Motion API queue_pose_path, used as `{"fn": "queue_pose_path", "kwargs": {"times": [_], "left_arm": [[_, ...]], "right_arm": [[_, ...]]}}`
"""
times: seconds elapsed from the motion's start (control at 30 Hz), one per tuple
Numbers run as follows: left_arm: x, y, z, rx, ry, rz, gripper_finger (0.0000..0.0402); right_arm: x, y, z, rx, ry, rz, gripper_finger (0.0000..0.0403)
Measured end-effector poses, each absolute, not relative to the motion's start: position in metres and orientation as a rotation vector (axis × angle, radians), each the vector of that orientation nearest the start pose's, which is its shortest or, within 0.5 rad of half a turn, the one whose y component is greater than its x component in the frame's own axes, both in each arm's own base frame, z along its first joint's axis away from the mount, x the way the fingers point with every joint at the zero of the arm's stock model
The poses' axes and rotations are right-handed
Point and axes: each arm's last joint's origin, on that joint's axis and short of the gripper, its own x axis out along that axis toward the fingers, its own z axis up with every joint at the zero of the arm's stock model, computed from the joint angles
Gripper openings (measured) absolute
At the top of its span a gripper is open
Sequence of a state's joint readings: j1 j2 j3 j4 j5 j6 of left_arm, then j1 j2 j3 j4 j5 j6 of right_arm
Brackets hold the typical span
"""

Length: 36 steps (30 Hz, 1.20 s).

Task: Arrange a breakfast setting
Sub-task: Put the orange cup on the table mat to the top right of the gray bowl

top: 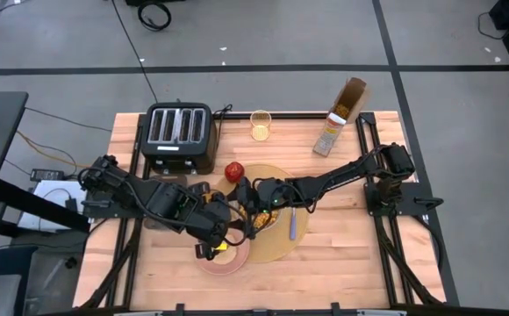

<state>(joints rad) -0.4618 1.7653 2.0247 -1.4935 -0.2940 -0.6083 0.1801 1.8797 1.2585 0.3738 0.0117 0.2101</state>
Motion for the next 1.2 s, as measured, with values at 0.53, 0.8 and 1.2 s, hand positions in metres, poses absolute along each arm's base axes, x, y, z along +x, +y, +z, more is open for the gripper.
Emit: {"fn": "queue_pose_path", "kwargs": {"times": [0.53,0.8,1.2], "left_arm": [[0.305,-0.136,0.4,-0.068,0.981,0.223,0.0013],[0.303,-0.131,0.405,-0.09,0.967,0.215,0.0013],[0.297,-0.128,0.41,-0.131,0.956,0.225,0.0114]], "right_arm": [[0.423,0.072,0.244,0.018,0.191,0.21,0.0398],[0.424,0.072,0.246,0.02,0.175,0.21,0.0381],[0.422,0.072,0.25,0.002,0.154,0.208,0.0356]]}}
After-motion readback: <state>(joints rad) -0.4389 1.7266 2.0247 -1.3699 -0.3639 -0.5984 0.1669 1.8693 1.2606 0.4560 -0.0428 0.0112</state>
